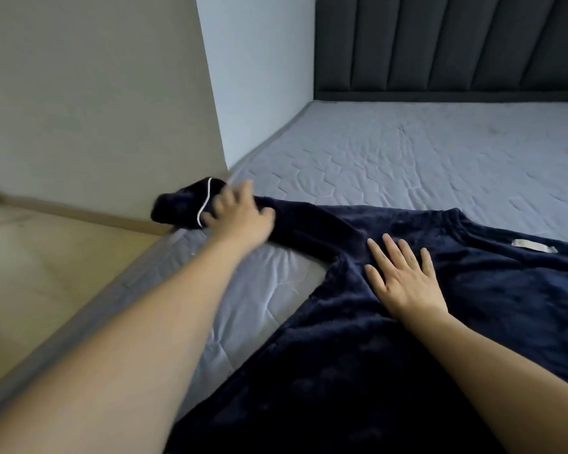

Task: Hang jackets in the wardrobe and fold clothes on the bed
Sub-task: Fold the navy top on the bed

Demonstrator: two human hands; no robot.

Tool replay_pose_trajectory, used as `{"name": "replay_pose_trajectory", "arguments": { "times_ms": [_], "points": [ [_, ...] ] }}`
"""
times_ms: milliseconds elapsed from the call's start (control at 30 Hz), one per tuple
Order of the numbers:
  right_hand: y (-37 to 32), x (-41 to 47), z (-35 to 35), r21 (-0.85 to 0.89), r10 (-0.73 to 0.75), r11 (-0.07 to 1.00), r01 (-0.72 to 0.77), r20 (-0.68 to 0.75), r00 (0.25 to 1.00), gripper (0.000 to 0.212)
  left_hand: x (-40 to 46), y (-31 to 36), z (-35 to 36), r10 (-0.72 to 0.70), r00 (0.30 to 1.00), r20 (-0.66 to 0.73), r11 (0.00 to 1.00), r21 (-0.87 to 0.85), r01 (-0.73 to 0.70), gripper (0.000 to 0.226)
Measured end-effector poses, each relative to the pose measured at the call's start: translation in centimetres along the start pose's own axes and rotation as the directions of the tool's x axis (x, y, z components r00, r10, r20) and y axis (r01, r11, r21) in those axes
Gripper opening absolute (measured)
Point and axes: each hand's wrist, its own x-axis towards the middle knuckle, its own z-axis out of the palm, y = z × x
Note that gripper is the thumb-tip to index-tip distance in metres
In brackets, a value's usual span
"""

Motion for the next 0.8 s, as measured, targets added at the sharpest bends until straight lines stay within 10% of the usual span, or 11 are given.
{"name": "replay_pose_trajectory", "arguments": {
  "times_ms": [133,300,400,500,600,700,800],
  "points": [
    [0.1,0.3,0.3,-0.008,0.008,1.0,-0.008,0.018,1.0,0.065,-2.0,3.8,5.5,0.207,0.92,0.333,0.978,-0.103,-0.182,0.058],
    [0.0,0.4,0.3,0.019,0.031,0.999,-0.032,0.037,0.999,0.065,-5.7,0.5,6.4,0.303,0.952,0.03,0.924,0.234,-0.302,0.02],
    [0.0,0.7,0.1,0.013,0.021,1.0,-0.022,0.114,0.993,0.062,-7.7,1.4,5.5,0.404,0.91,0.09,0.868,0.277,-0.413,0.016],
    [-0.2,1.2,-0.5,-0.029,0.013,1.0,-0.007,0.21,0.978,0.061,-6.3,1.5,3.6,0.021,1.0,0.006,1.0,-0.005,-0.021,0.037],
    [-0.8,1.7,-1.1,-0.147,0.029,0.989,0.012,0.279,0.96,0.062,-2.4,-0.4,1.8,-0.516,0.853,-0.072,0.818,-0.337,0.467,0.074],
    [-1.8,1.9,-1.7,-0.256,0.057,0.966,0.024,0.302,0.952,0.061,0.5,-1.8,2.1,-0.612,0.786,0.088,0.714,-0.365,0.597,0.095],
    [-2.4,1.9,-2.2,-0.347,0.088,0.937,0.029,0.317,0.944,0.06,2.5,-1.2,2.8,-0.527,0.835,0.158,0.733,-0.412,0.541,0.057]
  ]
}}
